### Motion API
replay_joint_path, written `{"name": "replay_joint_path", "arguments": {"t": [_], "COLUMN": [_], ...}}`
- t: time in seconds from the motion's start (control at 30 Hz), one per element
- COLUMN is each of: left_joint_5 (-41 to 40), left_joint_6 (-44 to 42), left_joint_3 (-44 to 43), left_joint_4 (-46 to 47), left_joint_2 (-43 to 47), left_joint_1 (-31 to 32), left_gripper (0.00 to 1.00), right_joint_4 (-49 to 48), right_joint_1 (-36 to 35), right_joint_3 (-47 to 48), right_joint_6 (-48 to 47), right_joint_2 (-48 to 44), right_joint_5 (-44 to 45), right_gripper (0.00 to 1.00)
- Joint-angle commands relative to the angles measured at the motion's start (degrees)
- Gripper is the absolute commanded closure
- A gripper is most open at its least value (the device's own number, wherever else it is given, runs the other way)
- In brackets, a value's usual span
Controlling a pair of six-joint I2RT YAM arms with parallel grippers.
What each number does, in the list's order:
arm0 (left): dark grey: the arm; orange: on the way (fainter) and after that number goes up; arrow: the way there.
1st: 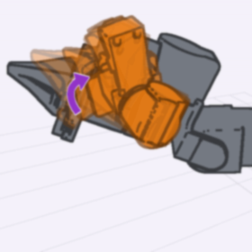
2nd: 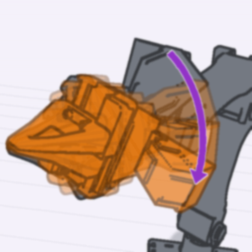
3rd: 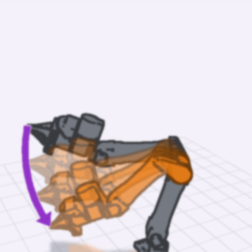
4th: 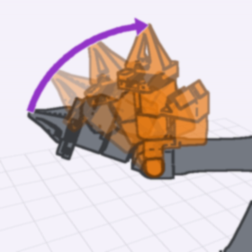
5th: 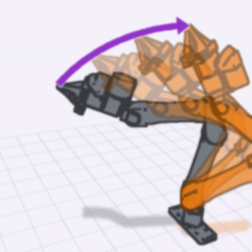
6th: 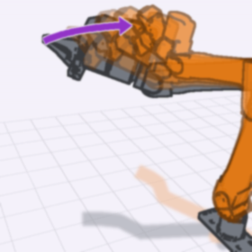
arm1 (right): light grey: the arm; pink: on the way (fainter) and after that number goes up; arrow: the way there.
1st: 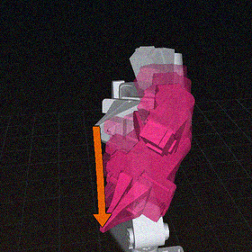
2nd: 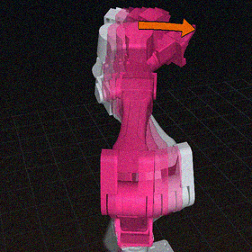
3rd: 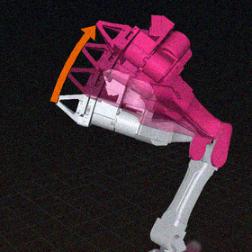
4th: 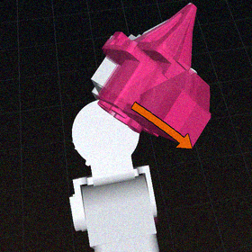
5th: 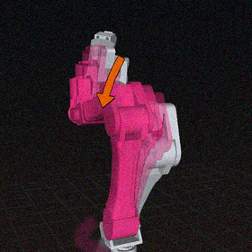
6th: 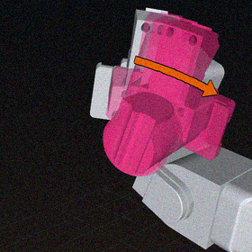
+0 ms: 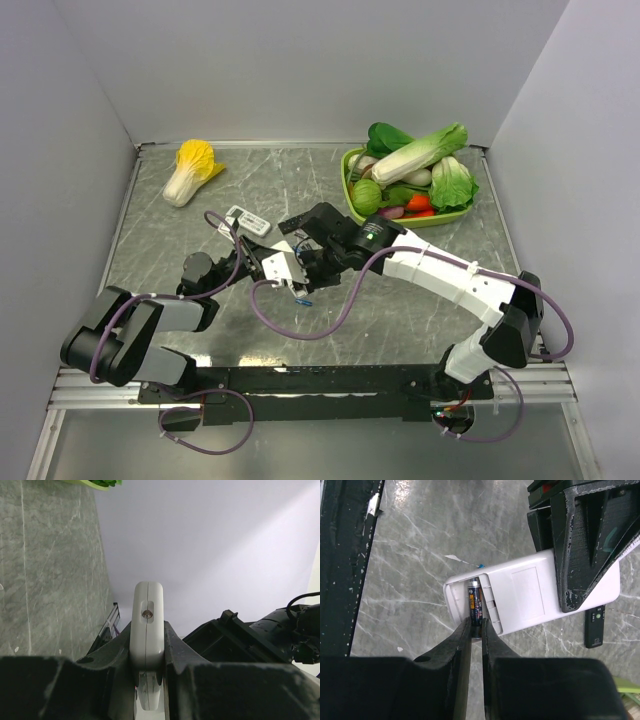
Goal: Load the batteries into the remote control
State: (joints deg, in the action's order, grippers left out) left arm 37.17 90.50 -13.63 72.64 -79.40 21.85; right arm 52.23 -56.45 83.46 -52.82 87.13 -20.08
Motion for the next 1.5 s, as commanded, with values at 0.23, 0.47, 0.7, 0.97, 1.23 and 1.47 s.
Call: {"name": "replay_joint_path", "arguments": {"t": [0.23, 0.47, 0.7, 0.97, 1.23, 1.47], "left_joint_5": [0.2, 0.3, 0.4, 1.1, 1.2, 1.3], "left_joint_6": [0.6, 1.2, 0.8, 0.7, 0.6, 0.3], "left_joint_3": [-0.8, -1.2, -1.0, -1.4, -1.5, -1.7], "left_joint_4": [34.0, 34.0, 33.8, 34.0, 34.0, 34.1], "left_joint_2": [-0.8, -2.0, -1.1, -1.1, -0.8, -0.6], "left_joint_1": [0.3, 0.3, 0.3, 0.3, 0.3, 0.3], "left_gripper": [0.99, 0.99, 0.99, 0.98, 0.99, 0.98], "right_joint_4": [3.3, 3.8, 3.8, 3.9, 5.3, 6.0], "right_joint_1": [0.0, -1.6, -1.7, -2.3, -3.1, -3.2], "right_joint_3": [3.0, 4.5, 4.1, 5.5, 6.8, 5.1], "right_joint_6": [-1.5, -1.7, -1.9, -2.1, -2.4, -2.3], "right_joint_2": [-3.8, -3.1, -2.3, -1.0, 0.3, -0.5], "right_joint_5": [5.8, 5.7, 6.3, 4.6, 3.6, 5.0], "right_gripper": [0.99, 1.00, 1.00, 1.00, 1.00, 1.00]}}
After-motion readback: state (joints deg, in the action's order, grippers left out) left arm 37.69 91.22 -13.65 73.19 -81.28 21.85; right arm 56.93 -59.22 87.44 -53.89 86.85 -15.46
